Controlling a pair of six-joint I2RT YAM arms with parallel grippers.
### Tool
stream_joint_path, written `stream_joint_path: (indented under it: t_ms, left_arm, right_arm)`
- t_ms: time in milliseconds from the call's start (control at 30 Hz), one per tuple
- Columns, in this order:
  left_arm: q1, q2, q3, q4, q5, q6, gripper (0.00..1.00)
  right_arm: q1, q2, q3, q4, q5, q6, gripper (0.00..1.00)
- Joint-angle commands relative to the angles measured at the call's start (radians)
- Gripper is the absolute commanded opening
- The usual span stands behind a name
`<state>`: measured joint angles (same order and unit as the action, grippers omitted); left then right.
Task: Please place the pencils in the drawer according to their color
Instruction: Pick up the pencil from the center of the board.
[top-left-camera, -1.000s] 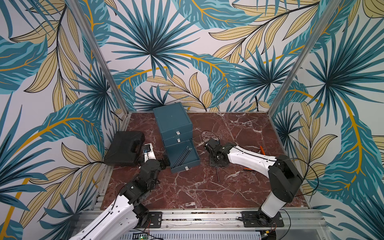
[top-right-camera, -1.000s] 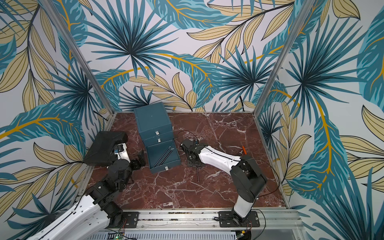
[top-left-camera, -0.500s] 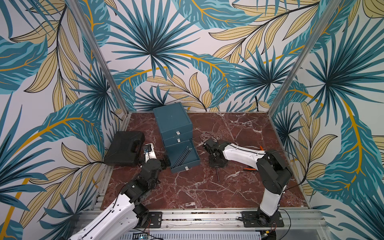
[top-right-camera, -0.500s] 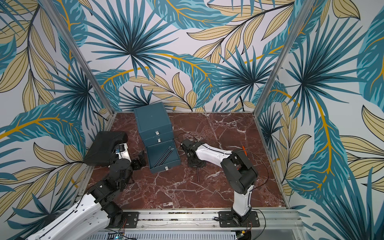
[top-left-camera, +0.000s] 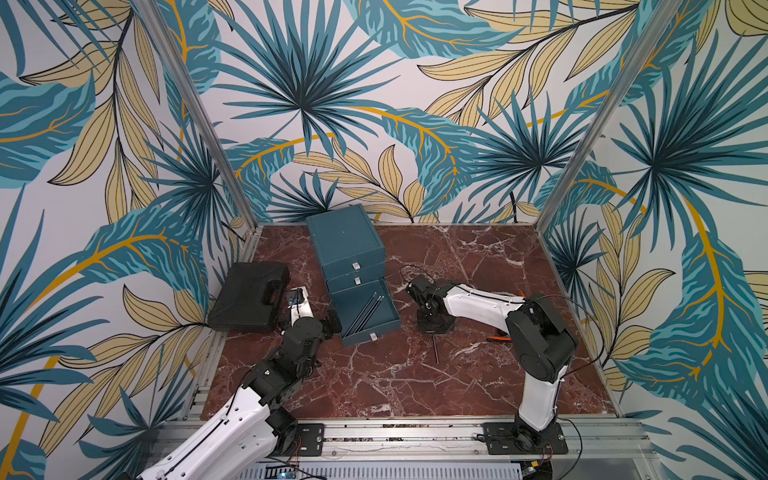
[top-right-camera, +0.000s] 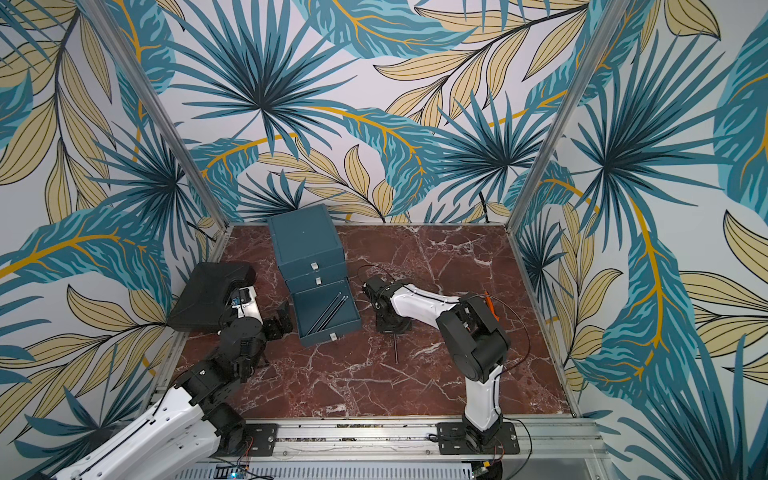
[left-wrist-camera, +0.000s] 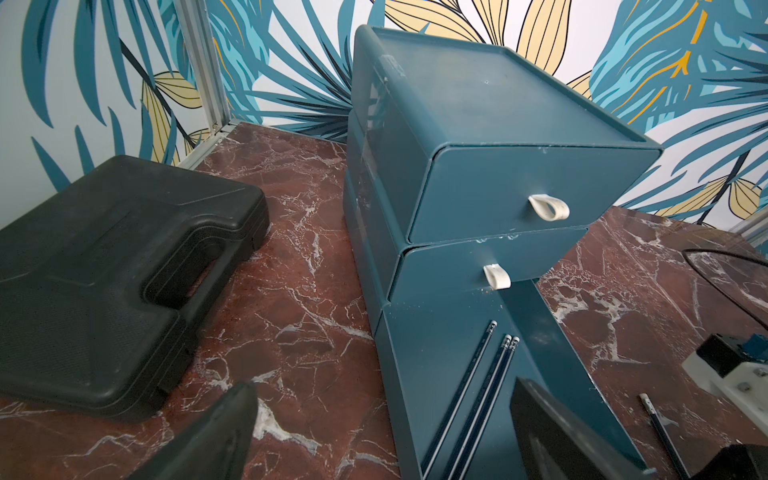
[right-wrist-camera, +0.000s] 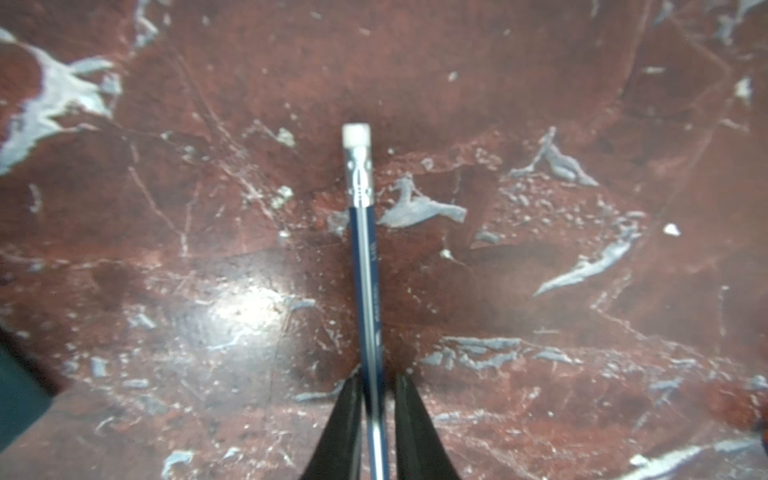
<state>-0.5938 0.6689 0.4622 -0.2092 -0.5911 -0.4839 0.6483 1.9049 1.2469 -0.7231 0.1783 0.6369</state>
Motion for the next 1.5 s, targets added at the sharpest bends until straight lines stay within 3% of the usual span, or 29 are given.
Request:
stream_joint_path:
  t_ms: [0,167,867,1467]
  left_arm:
    - [0.009,-0.005,0.009,-0.001,-0.012,-0.002,1.0]
    - [0.009,-0.009,0.01,-0.005,-0.012,-0.002,1.0]
    - [0.007,-0.005,0.004,-0.003,-0.021,-0.012,1.0]
    - [0.008,0.008,0.006,-0.019,-0.026,-0.042,1.0]
  right_arm:
    - [-0.01,0.042,-0.021,0.019,-0.001,0.007,0.13]
    - [-0.012,0.034,-0.049,0.054,-0.03,0.025,0.0]
    - [-0.014,-0.159,-0.155,0.158,-0.012,0.109,0.0]
    - [-0.013,-0.27,-0.233,0.319,-0.105,0.116,0.0]
